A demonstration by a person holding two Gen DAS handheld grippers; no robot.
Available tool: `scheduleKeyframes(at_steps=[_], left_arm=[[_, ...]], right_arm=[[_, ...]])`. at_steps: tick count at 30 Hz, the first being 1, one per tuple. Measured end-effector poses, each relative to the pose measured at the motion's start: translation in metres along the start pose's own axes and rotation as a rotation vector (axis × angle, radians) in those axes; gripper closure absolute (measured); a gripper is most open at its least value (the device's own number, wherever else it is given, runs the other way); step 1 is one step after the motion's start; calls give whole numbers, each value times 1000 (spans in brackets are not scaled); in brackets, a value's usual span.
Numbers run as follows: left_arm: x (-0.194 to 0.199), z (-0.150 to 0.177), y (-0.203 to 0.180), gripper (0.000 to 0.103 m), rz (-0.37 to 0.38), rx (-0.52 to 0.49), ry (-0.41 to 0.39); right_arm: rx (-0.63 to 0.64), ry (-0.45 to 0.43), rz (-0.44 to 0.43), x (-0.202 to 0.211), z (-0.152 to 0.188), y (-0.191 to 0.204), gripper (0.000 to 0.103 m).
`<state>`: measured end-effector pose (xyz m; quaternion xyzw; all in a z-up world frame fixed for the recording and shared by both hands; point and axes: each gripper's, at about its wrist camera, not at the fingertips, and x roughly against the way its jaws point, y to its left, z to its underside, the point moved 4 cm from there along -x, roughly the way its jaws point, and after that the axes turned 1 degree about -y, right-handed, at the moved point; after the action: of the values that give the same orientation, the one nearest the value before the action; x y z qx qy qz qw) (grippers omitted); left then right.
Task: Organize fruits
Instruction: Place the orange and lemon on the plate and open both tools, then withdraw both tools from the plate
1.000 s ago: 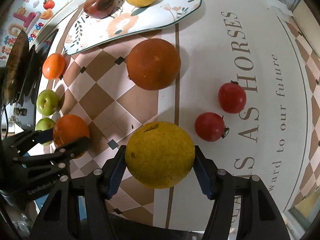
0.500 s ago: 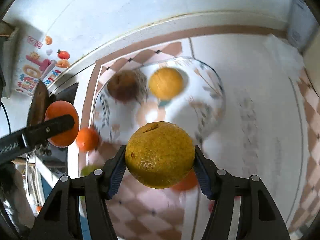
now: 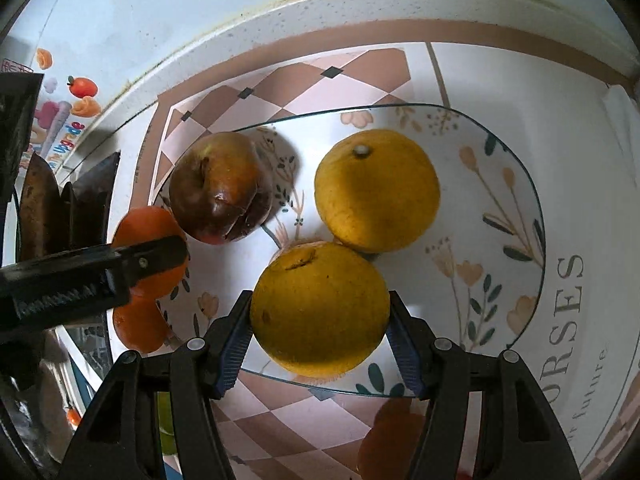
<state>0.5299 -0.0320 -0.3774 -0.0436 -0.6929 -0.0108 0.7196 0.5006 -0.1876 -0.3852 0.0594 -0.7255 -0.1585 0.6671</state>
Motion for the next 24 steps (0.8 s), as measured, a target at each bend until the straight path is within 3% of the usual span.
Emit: scheduleKeyframes(at_steps=[2, 4, 6, 8, 12, 24], left_arm=[[-2, 1, 1, 40, 9, 14, -1], [0, 1, 2, 39, 14, 26, -7], [2, 1, 2, 28, 8, 31, -14], [6, 0, 5, 15, 8, 32, -31], [19, 5, 10, 15, 4, 34, -56], [83, 67, 9, 15, -58, 10, -213]], right_arm=[[-3, 17, -6, -1, -2, 2, 36], [-1, 22, -11, 0, -4, 5, 23], [3, 18, -7, 7, -5, 5, 16], [5, 20, 3, 12, -4, 4, 16], [6, 20, 27, 24, 1, 0, 8], [21, -96, 155, 84, 38, -15, 8]])
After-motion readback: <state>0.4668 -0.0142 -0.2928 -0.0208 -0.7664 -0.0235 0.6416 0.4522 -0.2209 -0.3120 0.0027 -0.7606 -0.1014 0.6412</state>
